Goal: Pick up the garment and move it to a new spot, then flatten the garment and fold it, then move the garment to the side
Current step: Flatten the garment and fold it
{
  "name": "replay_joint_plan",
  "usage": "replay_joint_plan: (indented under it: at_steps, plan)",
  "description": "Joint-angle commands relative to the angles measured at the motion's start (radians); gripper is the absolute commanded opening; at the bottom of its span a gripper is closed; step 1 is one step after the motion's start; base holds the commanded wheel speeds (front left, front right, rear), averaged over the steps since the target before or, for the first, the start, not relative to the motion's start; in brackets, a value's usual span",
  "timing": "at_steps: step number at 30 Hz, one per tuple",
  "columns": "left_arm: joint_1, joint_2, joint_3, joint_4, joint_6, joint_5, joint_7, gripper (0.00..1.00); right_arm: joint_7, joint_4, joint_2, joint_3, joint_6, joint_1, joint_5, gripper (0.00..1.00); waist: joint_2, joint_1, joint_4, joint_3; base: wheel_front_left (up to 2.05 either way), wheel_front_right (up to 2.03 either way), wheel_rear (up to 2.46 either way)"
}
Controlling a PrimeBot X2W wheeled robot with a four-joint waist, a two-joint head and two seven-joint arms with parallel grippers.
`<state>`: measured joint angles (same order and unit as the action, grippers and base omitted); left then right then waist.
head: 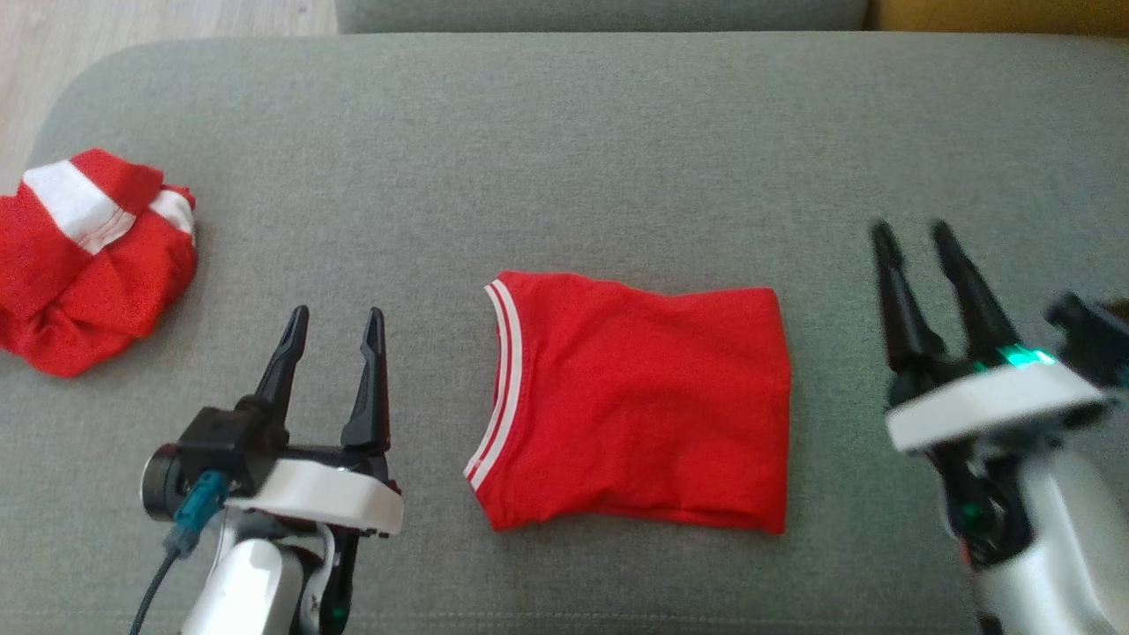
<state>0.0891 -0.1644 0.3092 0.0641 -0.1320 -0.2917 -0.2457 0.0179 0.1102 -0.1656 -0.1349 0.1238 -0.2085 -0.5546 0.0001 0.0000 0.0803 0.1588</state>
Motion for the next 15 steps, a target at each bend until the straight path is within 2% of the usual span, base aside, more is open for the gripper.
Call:
replay_joint_plan:
  at_steps: [1, 6, 15]
  plan:
    - [0.023, -0.025, -0.041, -0.036, -0.002, 0.008, 0.003, 1.00, -0.018, -0.078, 0.000, 0.021, 0.007, 0.017, 0.043, 1.00, -0.0001, 0.0000, -0.008, -0.007, 0.00, 0.00, 0.00]
    - [0.013, -0.036, -0.042, -0.034, -0.006, 0.008, 0.007, 1.00, -0.074, -0.214, 0.010, 0.117, 0.007, 0.135, 0.161, 1.00, -0.0001, 0.0000, -0.017, -0.024, 0.00, 0.00, 0.00]
    - [-0.032, -0.058, -0.035, -0.033, -0.013, 0.011, 0.017, 1.00, -0.131, -0.338, 0.048, 0.171, 0.007, 0.272, 0.267, 1.00, -0.0001, 0.0000, -0.026, -0.083, 0.00, 0.00, 0.00]
